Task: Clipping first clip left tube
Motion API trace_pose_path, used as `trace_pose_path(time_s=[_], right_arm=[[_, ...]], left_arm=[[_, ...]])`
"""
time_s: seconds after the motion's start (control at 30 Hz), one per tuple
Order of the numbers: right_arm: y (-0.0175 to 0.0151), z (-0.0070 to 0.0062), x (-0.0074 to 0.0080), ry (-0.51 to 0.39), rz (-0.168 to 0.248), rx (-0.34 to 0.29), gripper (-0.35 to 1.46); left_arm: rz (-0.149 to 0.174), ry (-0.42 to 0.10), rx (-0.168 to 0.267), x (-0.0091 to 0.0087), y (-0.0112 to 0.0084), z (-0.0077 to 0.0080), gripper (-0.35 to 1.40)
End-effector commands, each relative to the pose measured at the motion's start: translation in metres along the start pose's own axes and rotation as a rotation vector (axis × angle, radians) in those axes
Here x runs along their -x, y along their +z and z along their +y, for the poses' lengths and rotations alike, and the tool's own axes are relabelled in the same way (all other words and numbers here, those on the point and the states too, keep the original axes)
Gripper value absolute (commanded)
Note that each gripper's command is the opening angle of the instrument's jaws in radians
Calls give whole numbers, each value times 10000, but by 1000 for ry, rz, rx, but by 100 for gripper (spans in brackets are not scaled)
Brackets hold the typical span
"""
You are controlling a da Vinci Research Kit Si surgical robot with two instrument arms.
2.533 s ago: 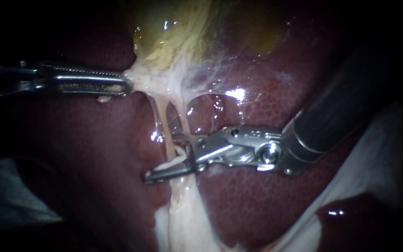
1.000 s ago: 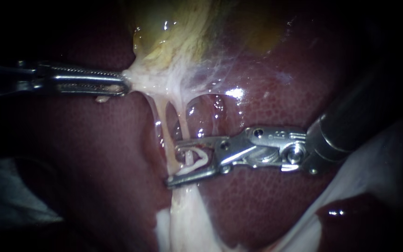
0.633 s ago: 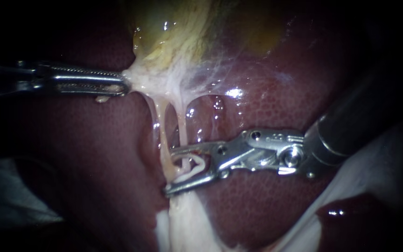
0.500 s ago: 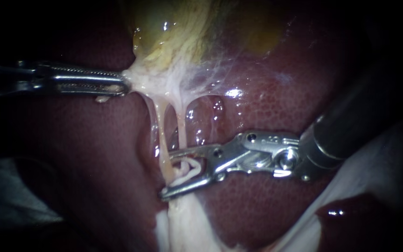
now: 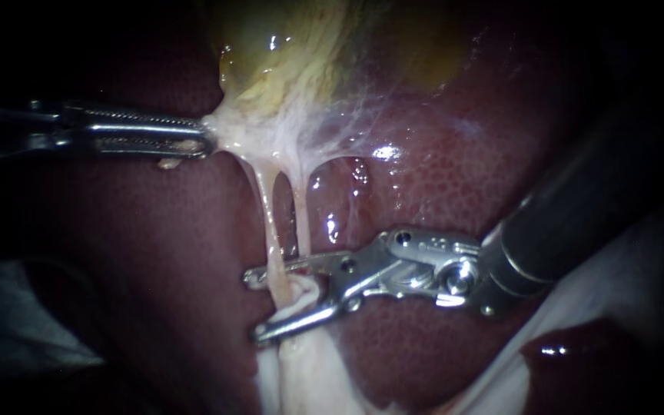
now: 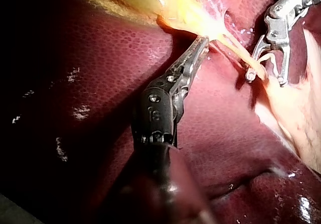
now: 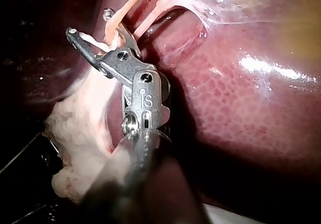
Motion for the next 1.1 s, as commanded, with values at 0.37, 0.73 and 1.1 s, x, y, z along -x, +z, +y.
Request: trace_pose_path(time_s=[0.37,0.73,1.1], right_arm=[[2,-22,-19,2,14,-19,46],[7,-28,-27,32,35,-55,39],[4,-21,-24,46,49,-71,16]], left_arm=[[0,0,0,0,0,0,-35],[0,0,0,0,1,0,-35],[0,0,0,0,1,0,-35]])
